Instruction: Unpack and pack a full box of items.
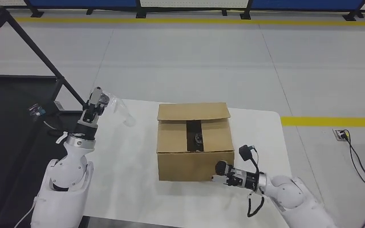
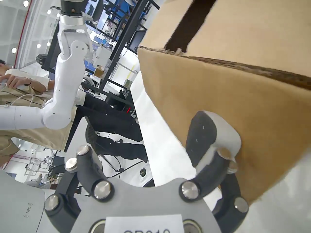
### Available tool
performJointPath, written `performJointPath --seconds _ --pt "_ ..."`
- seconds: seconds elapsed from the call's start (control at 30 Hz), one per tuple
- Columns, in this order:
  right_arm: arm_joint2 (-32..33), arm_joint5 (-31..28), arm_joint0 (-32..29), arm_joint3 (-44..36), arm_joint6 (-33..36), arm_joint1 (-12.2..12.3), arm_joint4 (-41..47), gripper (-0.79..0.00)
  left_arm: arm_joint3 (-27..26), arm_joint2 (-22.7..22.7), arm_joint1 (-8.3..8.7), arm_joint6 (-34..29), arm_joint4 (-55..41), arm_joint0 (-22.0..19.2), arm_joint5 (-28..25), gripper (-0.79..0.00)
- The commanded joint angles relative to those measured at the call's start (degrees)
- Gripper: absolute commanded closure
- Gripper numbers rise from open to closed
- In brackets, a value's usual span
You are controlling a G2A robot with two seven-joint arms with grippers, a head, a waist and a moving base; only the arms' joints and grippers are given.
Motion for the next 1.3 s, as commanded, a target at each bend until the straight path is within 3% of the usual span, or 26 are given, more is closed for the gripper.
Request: performJointPath --seconds 0.0,0.13,0.23,0.5,0.77,0.87,1.1,1.17,1.27 --pt "0.75 -2.61 -0.36 -0.88 0.8 0.27 1.12 -0.785 0.0 0.0 0.0 0.0 0.0 0.0 0.0 -0.785" --pt "2.94 -3.14 -0.92 -3.59 0.96 0.82 4.07 -0.785 0.0 0.0 0.0 0.0 0.0 0.0 0.0 -0.785" --pt "4.82 1.08 -1.0 -5.19 -3.28 0.8 7.85 -0.785 0.0 0.0 0.0 0.0 0.0 0.0 0.0 -0.785" --pt "8.88 11.56 0.02 -4.54 -15.85 0.52 0.17 -0.785 0.0 0.0 0.0 0.0 0.0 0.0 0.0 -0.785" --pt "5.55 19.48 3.28 2.76 -14.41 -0.45 -2.86 -0.785 0.0 0.0 0.0 0.0 0.0 0.0 0.0 -0.785" --pt "2.99 18.61 4.84 4.37 -10.93 -1.02 -2.49 -0.785 0.0 0.0 0.0 0.0 0.0 0.0 0.0 -0.785" --pt "1.89 7.35 5.42 5.98 -2.41 -1.2 3.92 -0.785 0.0 0.0 0.0 0.0 0.0 0.0 0.0 -0.785" --pt "2.99 7.23 5.36 6.61 -3.59 -1.06 3.9 -0.785 0.0 0.0 0.0 0.0 0.0 0.0 0.0 -0.785" --pt "4.26 12.14 4.6 4.55 -10.86 -1.24 1.94 -0.785 0.0 0.0 0.0 0.0 0.0 0.0 0.0 -0.785"
